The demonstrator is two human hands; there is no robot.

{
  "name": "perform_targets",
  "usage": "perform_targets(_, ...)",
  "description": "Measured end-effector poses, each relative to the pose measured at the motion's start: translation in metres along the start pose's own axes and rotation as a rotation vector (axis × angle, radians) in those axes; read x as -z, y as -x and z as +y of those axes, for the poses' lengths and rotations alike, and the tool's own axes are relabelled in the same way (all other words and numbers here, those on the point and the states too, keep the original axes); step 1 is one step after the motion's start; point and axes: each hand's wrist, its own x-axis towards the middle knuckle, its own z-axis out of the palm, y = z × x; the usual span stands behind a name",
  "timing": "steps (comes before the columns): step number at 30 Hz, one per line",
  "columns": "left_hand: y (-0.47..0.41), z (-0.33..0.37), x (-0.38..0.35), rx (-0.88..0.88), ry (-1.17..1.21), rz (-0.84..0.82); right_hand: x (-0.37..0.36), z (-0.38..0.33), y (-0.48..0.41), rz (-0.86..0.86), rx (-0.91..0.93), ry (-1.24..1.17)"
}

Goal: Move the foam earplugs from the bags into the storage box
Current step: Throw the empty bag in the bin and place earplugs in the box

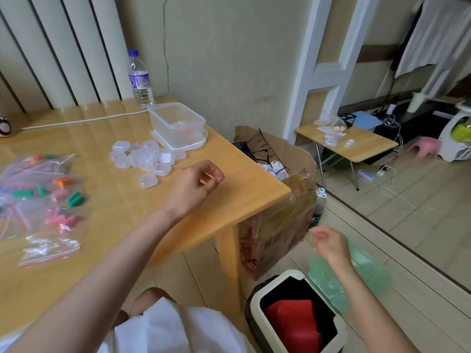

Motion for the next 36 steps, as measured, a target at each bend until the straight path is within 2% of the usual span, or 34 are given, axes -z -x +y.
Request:
perform_targets(4, -0.001, -0.003, 0.011, 0.006, 0.008, 0.004, 0.029, -0.089, 0.015, 0.112, 0.271, -0.185)
perform_targets(6, -0.001, -0.007, 0.018, 0.025, 0.007, 0.012, 0.033, -0.127, 0.023, 0.115, 0.367, -0.228)
perform_targets(17, 0.008, -0.059, 0.082, 0.176, -0.044, 0.101, -0.06, -0.26, 0.042, -0.178, 0.65, -0.28)
perform_targets(26, 0.038, -0.114, 0.138, 0.3, -0.304, 0.234, -0.173, -0.335, 0.077, -0.446, 0.834, -0.18)
perform_targets(29, 0.049, -0.132, 0.154, 0.436, -0.515, 0.285, -0.197, -0.35, 0.091, -0.601, 0.877, -0.07)
perform_targets(32, 0.056, -0.142, 0.161, 0.616, -0.715, 0.247, -0.214, -0.36, 0.101, -0.74, 0.929, 0.063)
perform_targets(36, 0.065, -0.146, 0.161, 0.713, -0.797, 0.275, -0.236, -0.366, 0.11, -0.761, 0.958, 0.149)
